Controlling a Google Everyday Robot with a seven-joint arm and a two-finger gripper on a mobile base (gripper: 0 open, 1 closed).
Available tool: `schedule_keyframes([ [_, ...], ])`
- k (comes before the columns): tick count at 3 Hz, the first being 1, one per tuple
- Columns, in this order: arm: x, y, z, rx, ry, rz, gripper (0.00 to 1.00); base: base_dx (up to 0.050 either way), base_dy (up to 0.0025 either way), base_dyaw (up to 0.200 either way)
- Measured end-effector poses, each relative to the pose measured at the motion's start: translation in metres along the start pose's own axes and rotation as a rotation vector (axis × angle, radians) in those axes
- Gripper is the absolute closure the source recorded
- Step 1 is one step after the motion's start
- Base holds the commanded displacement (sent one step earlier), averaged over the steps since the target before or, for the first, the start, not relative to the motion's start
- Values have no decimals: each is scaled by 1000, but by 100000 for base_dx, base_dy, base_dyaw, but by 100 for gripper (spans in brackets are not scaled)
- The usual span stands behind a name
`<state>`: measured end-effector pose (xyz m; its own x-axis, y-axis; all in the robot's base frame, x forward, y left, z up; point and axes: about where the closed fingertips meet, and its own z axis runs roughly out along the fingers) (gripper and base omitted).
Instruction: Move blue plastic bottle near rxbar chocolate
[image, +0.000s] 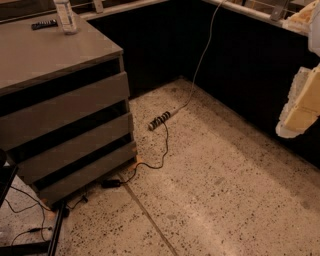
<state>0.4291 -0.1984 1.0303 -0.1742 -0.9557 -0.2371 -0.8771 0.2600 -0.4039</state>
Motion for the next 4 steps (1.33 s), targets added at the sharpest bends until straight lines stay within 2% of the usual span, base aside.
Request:
schedule_keyframes([
  [2, 0, 0, 0, 0, 0, 0, 0, 4164, 228, 10872],
  [4, 0, 0, 0, 0, 0, 0, 0, 5001, 0, 10],
])
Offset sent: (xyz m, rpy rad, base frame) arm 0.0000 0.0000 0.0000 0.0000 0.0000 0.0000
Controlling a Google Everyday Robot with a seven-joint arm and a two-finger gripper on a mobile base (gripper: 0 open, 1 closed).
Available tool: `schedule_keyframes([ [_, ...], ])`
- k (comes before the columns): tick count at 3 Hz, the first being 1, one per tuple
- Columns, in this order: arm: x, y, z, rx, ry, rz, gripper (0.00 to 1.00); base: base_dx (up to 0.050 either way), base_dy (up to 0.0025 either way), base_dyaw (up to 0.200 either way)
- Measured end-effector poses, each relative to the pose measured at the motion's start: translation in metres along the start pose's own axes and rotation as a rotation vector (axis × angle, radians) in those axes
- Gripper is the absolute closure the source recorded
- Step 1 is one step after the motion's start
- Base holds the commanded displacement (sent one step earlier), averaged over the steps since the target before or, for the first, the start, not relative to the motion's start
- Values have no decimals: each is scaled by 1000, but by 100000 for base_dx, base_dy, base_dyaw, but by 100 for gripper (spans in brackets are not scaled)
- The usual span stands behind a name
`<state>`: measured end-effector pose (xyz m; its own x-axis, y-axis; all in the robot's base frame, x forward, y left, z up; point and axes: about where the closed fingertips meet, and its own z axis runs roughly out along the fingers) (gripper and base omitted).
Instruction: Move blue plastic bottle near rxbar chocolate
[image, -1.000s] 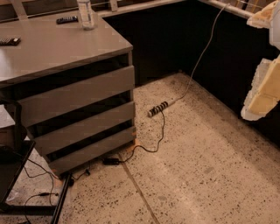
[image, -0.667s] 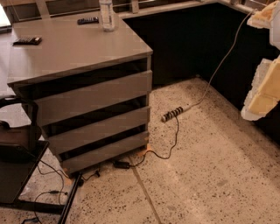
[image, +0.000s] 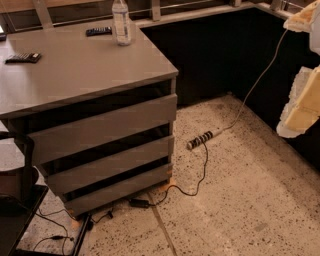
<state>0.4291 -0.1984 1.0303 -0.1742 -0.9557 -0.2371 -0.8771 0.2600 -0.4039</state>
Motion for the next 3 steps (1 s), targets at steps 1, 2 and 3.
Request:
schedule_keyframes([
  [1, 0, 0, 0, 0, 0, 0, 0, 5002, -2, 38],
  [2, 0, 0, 0, 0, 0, 0, 0, 3946, -248, -12332],
  [3, 0, 0, 0, 0, 0, 0, 0, 0, 1, 19998],
])
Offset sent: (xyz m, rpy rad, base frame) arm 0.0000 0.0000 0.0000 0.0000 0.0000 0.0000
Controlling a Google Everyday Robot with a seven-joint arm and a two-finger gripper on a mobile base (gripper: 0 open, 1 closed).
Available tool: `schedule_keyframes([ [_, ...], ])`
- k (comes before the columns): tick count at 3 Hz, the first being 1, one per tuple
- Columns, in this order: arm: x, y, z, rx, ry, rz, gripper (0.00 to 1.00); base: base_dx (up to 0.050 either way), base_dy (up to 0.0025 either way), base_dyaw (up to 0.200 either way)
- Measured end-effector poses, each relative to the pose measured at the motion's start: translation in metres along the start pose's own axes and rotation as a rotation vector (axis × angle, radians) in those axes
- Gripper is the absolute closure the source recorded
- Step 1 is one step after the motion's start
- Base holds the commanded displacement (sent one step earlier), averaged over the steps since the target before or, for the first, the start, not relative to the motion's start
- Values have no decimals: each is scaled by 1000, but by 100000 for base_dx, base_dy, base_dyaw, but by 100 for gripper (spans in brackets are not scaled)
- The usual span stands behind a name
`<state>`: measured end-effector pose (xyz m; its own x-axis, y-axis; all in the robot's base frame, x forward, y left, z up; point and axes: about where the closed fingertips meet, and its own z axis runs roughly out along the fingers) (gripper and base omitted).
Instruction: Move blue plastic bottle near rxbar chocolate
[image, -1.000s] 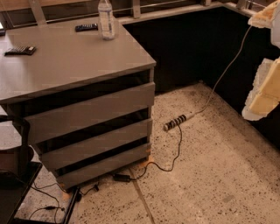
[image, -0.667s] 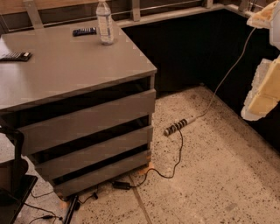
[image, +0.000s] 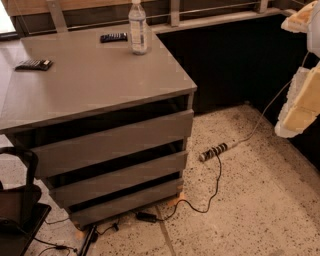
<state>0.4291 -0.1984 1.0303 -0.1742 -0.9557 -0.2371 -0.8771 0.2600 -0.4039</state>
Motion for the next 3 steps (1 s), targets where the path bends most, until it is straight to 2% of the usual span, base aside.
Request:
schedule_keyframes([
  [1, 0, 0, 0, 0, 0, 0, 0, 2937, 239, 16196],
  [3, 0, 0, 0, 0, 0, 0, 0, 4804, -3, 71],
])
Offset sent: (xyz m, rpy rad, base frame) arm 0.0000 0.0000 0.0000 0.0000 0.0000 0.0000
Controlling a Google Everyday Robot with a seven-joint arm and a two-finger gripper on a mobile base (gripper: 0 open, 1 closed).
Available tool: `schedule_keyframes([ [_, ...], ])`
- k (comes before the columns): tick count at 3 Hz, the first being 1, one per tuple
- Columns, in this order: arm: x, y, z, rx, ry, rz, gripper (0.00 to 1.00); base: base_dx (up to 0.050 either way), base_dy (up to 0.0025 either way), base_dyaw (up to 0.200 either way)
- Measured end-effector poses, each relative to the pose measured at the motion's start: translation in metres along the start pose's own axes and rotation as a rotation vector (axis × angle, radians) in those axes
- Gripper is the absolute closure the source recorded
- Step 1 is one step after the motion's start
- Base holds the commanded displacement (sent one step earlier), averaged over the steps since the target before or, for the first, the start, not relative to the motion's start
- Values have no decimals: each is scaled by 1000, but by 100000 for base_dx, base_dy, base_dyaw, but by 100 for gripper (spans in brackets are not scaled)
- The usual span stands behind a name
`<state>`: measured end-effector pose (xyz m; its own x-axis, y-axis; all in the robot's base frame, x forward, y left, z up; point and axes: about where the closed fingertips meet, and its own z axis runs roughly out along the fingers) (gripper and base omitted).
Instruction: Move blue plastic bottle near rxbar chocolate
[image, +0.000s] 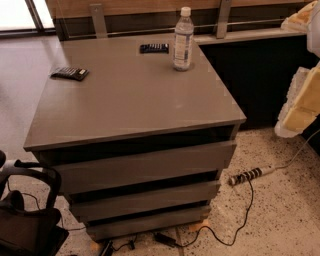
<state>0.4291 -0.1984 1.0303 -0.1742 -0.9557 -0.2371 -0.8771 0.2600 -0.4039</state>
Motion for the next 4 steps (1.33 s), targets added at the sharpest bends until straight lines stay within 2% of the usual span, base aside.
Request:
schedule_keyframes([
  [1, 0, 0, 0, 0, 0, 0, 0, 2888, 233, 16218],
  [4, 0, 0, 0, 1, 0, 0, 0, 4535, -2, 28],
])
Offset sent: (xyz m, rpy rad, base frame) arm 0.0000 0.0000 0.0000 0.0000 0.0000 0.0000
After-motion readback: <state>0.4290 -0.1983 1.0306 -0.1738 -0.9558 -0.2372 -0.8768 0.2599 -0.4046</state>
